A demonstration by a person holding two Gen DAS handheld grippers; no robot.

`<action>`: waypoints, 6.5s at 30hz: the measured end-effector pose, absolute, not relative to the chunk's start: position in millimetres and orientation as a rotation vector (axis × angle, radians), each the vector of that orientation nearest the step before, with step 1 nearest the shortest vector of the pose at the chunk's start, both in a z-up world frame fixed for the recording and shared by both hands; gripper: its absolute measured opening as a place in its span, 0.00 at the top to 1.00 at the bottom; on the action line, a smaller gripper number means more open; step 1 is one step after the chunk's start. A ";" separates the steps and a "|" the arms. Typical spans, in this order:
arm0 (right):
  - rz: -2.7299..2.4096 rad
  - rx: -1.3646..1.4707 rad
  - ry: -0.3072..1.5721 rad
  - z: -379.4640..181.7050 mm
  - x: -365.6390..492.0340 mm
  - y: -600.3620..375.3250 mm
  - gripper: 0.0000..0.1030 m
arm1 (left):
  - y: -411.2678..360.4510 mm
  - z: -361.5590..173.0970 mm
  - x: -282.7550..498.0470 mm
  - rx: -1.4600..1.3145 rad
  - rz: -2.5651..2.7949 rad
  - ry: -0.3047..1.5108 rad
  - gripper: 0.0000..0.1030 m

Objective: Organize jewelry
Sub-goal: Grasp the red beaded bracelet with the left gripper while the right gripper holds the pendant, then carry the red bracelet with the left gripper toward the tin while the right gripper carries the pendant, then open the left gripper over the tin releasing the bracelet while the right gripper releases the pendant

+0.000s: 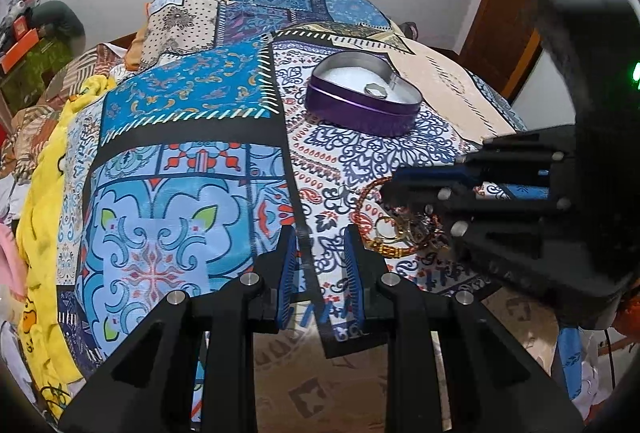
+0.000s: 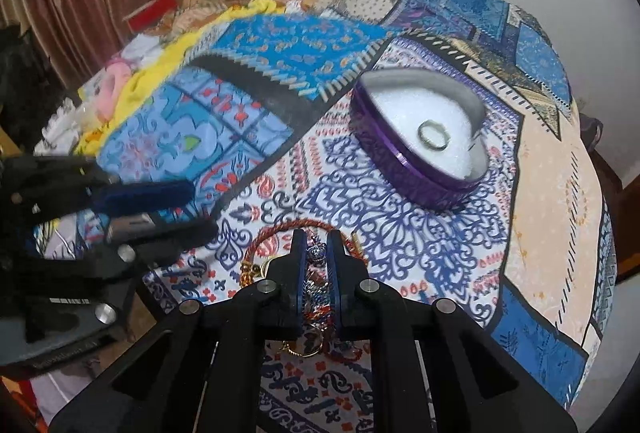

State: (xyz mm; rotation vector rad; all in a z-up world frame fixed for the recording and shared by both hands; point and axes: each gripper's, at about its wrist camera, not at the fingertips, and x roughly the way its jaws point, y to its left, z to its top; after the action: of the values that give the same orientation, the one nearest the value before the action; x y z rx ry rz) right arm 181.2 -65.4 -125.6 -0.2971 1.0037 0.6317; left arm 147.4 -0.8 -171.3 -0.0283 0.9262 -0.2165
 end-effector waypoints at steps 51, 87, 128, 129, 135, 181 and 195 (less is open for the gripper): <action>0.604 -0.165 0.896 -109.1 167.6 -114.0 0.91 | -33.5 -187.6 216.4 -0.204 -0.336 1.068 0.95; 0.595 -0.028 0.765 -54.1 177.5 -124.7 0.91 | -29.9 -116.1 169.0 -0.020 -0.215 0.779 0.95; 0.518 -0.034 0.835 -81.0 205.6 -135.1 0.91 | -12.4 -114.3 194.7 -0.100 -0.216 0.752 0.95; 0.519 -0.037 0.837 -81.9 206.3 -134.3 0.91 | -12.4 -113.9 195.9 -0.104 -0.219 0.751 0.95; 0.535 -0.057 0.857 -90.1 209.4 -128.0 0.91 | -13.7 -109.8 201.9 -0.134 -0.251 0.743 0.95; 0.567 -0.084 0.926 -117.2 249.5 -111.5 0.91 | -30.4 -152.2 278.3 -0.007 -0.188 0.795 0.95; 0.533 -0.112 0.899 -113.8 243.9 -110.5 0.83 | -29.1 -147.1 271.1 0.005 -0.197 0.811 0.94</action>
State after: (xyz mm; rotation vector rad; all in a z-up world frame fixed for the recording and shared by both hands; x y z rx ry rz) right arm 243.9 -110.5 -113.8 -0.1123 0.8986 0.5328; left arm 271.1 -29.1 -147.1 0.0051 0.8113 -0.1974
